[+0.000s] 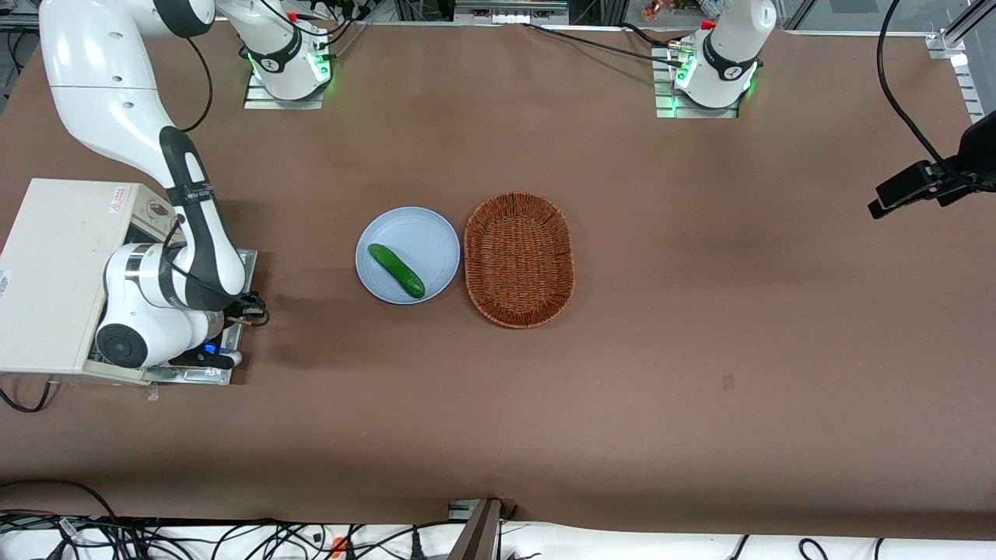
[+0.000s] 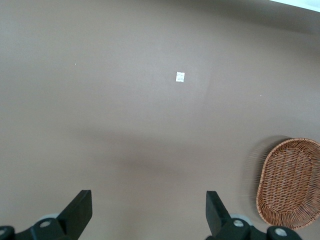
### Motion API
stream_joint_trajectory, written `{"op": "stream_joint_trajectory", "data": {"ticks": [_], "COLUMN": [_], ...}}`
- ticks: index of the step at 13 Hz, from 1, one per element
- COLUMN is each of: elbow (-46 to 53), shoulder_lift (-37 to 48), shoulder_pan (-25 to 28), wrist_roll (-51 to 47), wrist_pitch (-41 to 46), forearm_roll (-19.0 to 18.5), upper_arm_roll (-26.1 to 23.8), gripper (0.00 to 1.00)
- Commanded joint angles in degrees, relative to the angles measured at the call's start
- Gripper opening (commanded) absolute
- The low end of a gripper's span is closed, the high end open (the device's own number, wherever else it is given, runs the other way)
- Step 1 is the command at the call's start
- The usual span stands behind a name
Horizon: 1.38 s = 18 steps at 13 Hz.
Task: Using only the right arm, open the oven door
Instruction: 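Pull the handle outward and down, swinging the glass door open, then release the handle and lift the right gripper away from the door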
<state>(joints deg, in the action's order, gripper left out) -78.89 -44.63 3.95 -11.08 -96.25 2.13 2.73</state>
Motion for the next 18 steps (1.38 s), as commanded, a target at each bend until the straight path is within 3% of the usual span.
{"op": "stream_joint_trajectory", "data": {"ticks": [1, 3, 4, 6, 9, 10, 18], "elbow": [4.26, 4.27, 4.1, 3.66, 2.6, 2.6, 2.86], "shoulder_lift": [2.08, 4.98, 6.38, 9.37, 13.41, 14.65, 26.95], "shoulder_pan": [0.36, 0.36, 0.27, 0.27, 0.18, 0.18, 0.01], "wrist_roll": [0.26, 3.85, 5.7, 9.31, 11.16, 11.17, 16.97], "wrist_pitch": [5.62, 5.81, 5.64, 5.81, 6.86, 7.91, 17.05], "forearm_roll": [0.69, 0.07, 0.07, 0.07, 0.51, 0.51, 0.42], "upper_arm_roll": [-0.09, 0.0, 0.0, 0.17, 0.17, 0.17, 2.27], "gripper": [0.0, 0.0, 0.07, 0.48, 0.95, 1.0, 1.0]}}
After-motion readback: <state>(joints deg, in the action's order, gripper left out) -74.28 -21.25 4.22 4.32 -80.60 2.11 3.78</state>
